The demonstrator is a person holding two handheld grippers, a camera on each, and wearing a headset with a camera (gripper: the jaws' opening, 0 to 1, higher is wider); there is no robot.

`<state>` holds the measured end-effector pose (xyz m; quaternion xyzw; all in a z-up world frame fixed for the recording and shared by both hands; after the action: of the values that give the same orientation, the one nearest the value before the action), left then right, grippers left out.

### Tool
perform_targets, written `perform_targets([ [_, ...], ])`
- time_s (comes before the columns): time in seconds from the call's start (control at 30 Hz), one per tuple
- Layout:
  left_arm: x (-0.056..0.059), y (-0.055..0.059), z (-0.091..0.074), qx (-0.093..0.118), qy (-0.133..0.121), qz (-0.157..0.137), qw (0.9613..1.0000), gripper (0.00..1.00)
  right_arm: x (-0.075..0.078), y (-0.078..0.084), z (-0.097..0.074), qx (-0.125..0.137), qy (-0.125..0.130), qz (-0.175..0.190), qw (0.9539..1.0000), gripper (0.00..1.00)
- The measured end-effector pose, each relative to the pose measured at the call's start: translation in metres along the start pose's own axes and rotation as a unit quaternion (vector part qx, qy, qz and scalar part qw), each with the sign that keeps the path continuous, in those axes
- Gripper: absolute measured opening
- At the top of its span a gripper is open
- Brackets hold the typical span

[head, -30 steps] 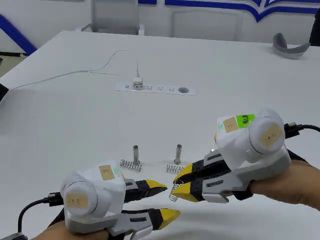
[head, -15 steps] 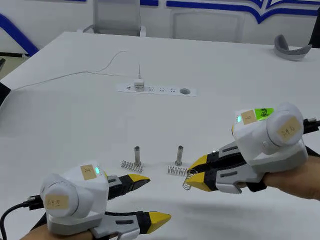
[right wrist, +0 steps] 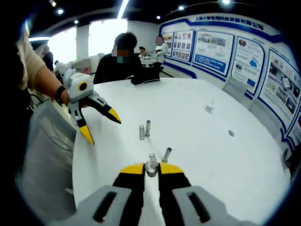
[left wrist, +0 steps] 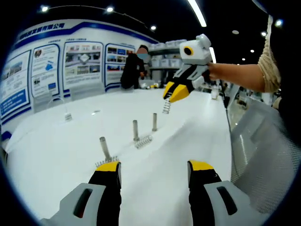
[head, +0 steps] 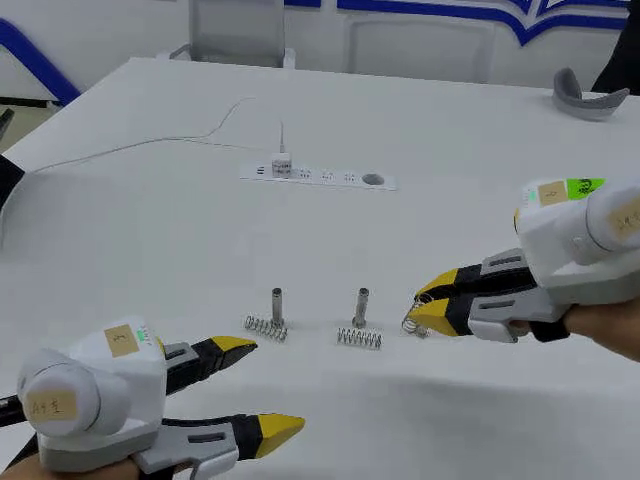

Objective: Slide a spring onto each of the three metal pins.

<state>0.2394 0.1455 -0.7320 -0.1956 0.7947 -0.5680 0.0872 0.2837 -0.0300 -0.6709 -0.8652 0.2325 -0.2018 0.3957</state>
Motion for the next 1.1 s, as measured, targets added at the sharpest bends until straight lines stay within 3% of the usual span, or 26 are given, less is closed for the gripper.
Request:
perform_targets([
  [0.2,-0.007,0.001,-0.008,0.006,-0.017,-0.007,0.9998,0.58,0.021,0.004,-0.002,-0.002,0.032,0.015,0.9994,0.12],
  [0.5,-0.010,0.001,-0.012,0.008,-0.029,-0.009,0.9995,0.59,0.037,0.016,0.006,-0.019,0.059,0.031,0.9976,0.12],
  [1.1,-0.014,0.003,-0.015,0.006,-0.039,-0.007,0.9992,0.59,0.047,0.028,0.021,-0.038,0.059,0.059,0.9958,0.12],
])
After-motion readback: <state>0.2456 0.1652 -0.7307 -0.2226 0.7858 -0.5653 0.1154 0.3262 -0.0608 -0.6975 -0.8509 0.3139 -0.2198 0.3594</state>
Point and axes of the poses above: the centre of the closed fingertips' face, and the gripper's own axes: z roughly forward along the fingers, x roughly to its right, y roughly out of its underside, the point moved 3 cm from there along -z, roughly backward along the fingers, and after that the axes turned 6 degrees about y, right-handed, at the moved point
